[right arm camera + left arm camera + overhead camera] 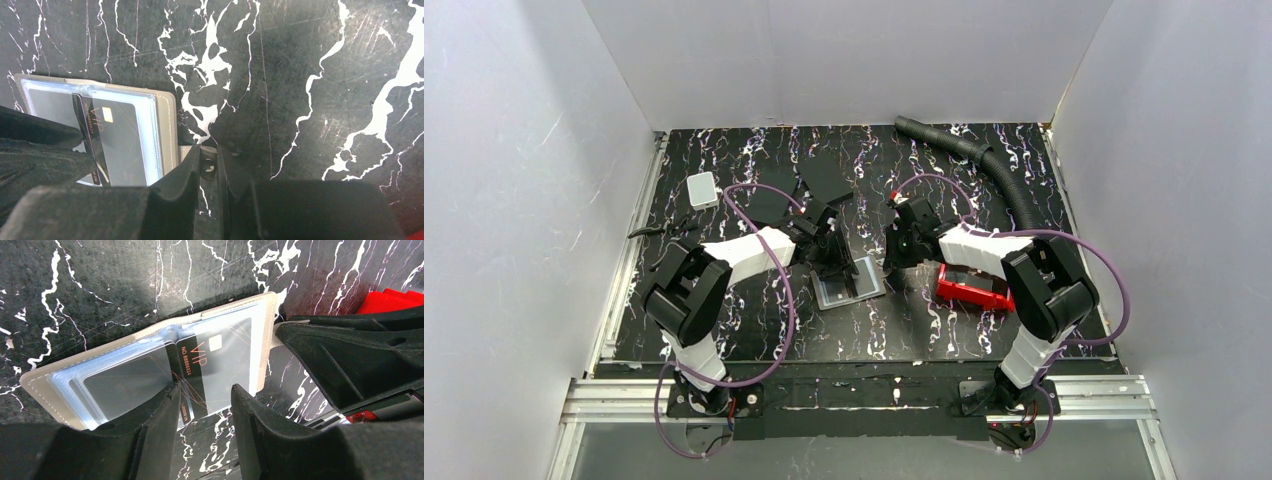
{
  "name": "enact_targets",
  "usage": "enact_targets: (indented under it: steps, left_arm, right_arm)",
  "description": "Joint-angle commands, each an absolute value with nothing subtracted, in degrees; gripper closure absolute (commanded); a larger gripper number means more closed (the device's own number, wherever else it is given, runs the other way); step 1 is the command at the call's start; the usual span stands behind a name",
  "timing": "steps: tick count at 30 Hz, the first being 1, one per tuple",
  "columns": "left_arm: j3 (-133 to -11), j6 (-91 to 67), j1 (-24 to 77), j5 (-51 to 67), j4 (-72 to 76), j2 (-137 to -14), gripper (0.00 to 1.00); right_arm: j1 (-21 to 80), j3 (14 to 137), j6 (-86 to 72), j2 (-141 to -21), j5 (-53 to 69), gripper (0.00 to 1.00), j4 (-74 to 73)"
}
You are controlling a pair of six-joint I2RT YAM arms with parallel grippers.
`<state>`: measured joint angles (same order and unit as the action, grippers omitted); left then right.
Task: Put the credit cards into the card holder
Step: Insert the credit card into the card holder.
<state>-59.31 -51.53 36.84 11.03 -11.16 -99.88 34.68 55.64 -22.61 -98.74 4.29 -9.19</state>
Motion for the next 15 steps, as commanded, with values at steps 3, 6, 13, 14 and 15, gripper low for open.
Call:
enact_targets:
  steps: [3,6,13,14,15]
  left_arm:
    - [-60.0,-51.9,36.8,10.0,-12.3,-100.9,0.59]
    - [-60.7,-52.2,36.8,10.8,-11.4,-102.2,0.59]
    - [-62.1,-52.1,36.9,13.5,-9.1,-104.0,0.57]
    - [-62.1,-52.0,36.9,13.6,-8.8,-103.8,0.57]
    - [-62.0,-51.8,37.0,13.6,-8.4,-103.5,0.57]
  right_arm:
    - [34.2,53.8,-22.9,-100.3,4.6,0.9,-8.3]
    - [34.2,53.7,-22.8,-100.5,5.5,0.9,-8.0]
    - [34.2,53.4,-23.1,-100.6,7.3,0.91,-7.0]
    - [34.1,53.3,-23.2,-100.6,7.4,0.91,-6.8]
    - [34.2,53.2,-23.2,-100.6,7.6,0.91,-6.8]
